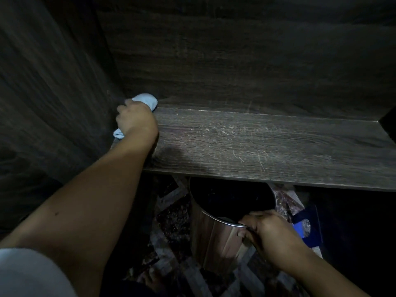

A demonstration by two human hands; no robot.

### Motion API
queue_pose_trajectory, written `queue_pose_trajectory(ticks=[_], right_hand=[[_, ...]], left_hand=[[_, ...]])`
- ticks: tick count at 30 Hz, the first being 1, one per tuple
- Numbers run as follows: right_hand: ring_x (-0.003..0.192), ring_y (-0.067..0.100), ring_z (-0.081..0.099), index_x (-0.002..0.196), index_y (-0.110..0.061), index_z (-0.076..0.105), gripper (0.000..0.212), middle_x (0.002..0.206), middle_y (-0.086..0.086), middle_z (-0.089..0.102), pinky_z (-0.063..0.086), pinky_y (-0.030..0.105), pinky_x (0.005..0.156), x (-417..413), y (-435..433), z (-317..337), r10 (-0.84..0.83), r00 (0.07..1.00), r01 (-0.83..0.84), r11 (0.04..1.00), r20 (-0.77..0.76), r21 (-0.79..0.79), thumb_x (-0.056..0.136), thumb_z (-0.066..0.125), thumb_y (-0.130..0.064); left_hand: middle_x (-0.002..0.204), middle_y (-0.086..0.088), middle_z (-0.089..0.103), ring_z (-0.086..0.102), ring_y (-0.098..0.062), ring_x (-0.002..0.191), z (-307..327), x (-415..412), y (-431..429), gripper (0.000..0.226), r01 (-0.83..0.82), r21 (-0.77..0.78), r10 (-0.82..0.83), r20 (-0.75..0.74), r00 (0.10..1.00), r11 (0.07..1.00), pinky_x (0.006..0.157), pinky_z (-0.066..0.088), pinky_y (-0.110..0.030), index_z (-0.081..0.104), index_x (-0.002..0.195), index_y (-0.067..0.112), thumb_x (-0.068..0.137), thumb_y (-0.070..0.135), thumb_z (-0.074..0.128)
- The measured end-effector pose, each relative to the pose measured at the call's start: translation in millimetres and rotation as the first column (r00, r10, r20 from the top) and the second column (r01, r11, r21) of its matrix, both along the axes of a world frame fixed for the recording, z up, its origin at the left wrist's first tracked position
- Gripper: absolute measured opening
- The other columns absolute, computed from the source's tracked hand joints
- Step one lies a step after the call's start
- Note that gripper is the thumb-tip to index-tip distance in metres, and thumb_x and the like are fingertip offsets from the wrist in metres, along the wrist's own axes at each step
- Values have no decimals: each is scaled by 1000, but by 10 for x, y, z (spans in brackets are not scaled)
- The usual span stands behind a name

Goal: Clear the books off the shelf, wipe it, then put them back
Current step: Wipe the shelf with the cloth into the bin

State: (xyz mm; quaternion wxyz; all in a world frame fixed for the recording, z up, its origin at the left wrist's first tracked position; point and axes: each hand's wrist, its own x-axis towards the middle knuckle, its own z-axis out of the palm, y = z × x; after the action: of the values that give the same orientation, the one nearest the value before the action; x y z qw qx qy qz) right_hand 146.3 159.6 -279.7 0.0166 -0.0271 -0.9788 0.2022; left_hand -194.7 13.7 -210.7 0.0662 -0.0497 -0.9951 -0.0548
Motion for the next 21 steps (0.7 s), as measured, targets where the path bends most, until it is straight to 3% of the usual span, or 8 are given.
queue_pose_trajectory(ticks=[3,6,8,12,15,17,19,21], right_hand=[[60,12,58,72,-26,60,11,66,-12,57,27,17,59,-9,-7,17,8,1000,-8,1000,-4,28,70,71,-25],[60,10,57,72,-26,58,17,65,-12,56,23,13,56,-20,-11,30,4,1000,-4,1000,-3,16,69,75,-25],[60,9,56,72,-27,57,18,65,-12,55,18,7,59,-22,-7,12,13,1000,-12,1000,-16,15,69,75,-25],[60,7,55,71,-27,58,16,64,-13,55,15,2,64,-23,-10,7,1,1000,-1,1000,-27,27,68,74,-26],[59,5,53,70,-28,59,14,63,-14,54,16,2,61,-33,-20,19,12,999,-10,998,-41,57,67,73,-28],[60,5,53,71,-28,60,15,64,-14,54,22,10,57,-31,-18,4,28,999,-27,999,-35,44,69,74,-26],[61,6,55,72,-27,59,18,65,-13,54,27,17,58,-19,-2,-15,36,999,-36,999,-21,18,71,76,-23],[61,7,55,71,-27,57,21,65,-13,54,25,13,57,-9,4,-13,31,1000,-30,999,-7,10,70,77,-23]], left_hand=[[126,-17,50,51,-36,115,96,165,109,32,102,95,-102,-2,995,990,89,45,-43,56,126,4,98,18,46],[123,-21,50,52,-42,104,120,230,45,33,97,30,-82,-330,941,995,77,47,-47,55,125,1,96,9,39],[128,-23,44,49,-42,103,118,99,-54,35,48,-77,-76,-430,900,996,75,44,-47,50,128,1,96,8,36],[132,-22,39,47,-39,106,-33,32,-65,39,-3,-200,-55,-285,957,980,80,44,-46,41,134,-7,97,4,35],[131,-21,45,46,-38,115,-88,-3,21,40,-43,2,43,-113,993,999,88,42,-45,39,137,-5,99,8,39],[132,-17,51,49,-34,120,30,-3,65,38,-73,92,75,-11,997,993,94,42,-40,48,133,2,98,16,47],[128,-16,55,52,-33,119,140,206,157,36,43,146,-47,27,999,988,94,43,-38,55,127,4,96,22,52],[127,-16,52,49,-34,118,98,514,210,40,250,168,-239,-80,968,954,92,42,-39,51,133,8,96,21,51]])
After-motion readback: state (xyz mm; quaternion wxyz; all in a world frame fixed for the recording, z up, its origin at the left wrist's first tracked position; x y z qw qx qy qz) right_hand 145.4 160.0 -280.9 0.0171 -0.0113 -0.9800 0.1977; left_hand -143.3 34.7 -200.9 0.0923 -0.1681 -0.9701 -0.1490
